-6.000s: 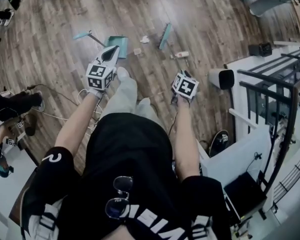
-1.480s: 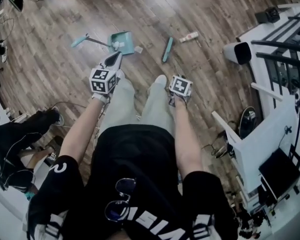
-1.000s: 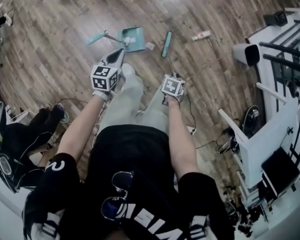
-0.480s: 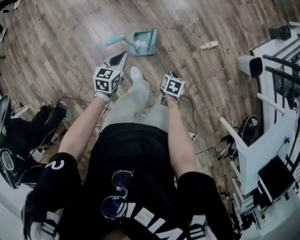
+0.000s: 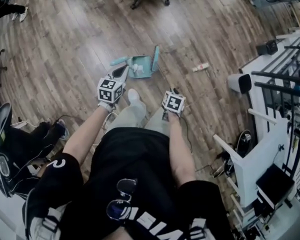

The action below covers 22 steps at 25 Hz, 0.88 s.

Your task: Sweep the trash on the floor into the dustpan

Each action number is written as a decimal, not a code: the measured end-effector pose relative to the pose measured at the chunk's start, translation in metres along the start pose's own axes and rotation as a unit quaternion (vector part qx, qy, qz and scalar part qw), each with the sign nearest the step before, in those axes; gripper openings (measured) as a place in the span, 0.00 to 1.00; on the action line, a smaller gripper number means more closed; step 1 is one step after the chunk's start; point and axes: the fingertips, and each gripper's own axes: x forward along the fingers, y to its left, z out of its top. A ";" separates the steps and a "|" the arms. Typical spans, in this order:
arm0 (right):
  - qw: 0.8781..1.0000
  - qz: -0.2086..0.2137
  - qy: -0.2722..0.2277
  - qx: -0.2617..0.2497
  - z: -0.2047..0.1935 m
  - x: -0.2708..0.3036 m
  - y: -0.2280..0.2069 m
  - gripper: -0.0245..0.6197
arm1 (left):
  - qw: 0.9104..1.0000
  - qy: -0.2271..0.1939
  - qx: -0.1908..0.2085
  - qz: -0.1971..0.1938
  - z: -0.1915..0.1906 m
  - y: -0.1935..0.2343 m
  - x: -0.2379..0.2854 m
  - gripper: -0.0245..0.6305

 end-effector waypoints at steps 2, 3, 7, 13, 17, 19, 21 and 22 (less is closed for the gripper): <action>1.000 0.001 -0.024 0.001 0.019 -0.012 -0.003 0.17 | 1.000 -0.008 0.008 -0.006 0.014 -0.008 -0.001 0.03; 0.999 0.003 -0.035 0.002 0.030 -0.018 -0.004 0.17 | 1.000 -0.012 0.011 -0.008 0.022 -0.012 0.000 0.03; 0.997 0.017 -0.078 -0.002 0.077 -0.037 -0.011 0.17 | 0.999 -0.030 0.025 -0.010 0.054 -0.028 0.009 0.04; 0.994 0.042 -0.097 -0.010 0.122 -0.045 -0.032 0.17 | 0.999 -0.035 0.031 0.017 0.075 -0.043 0.027 0.03; 0.994 0.054 -0.094 -0.018 0.142 -0.043 -0.056 0.17 | 0.999 -0.034 0.026 0.033 0.086 -0.058 0.044 0.04; 0.994 0.058 -0.087 -0.018 0.152 -0.042 -0.074 0.17 | 0.999 -0.030 0.026 0.036 0.091 -0.071 0.059 0.03; 0.995 0.058 -0.082 -0.018 0.160 -0.041 -0.097 0.17 | 0.999 -0.026 0.028 0.034 0.096 -0.090 0.080 0.04; 0.995 0.060 -0.080 -0.015 0.165 -0.040 -0.109 0.17 | 0.999 -0.025 0.030 0.030 0.101 -0.101 0.092 0.04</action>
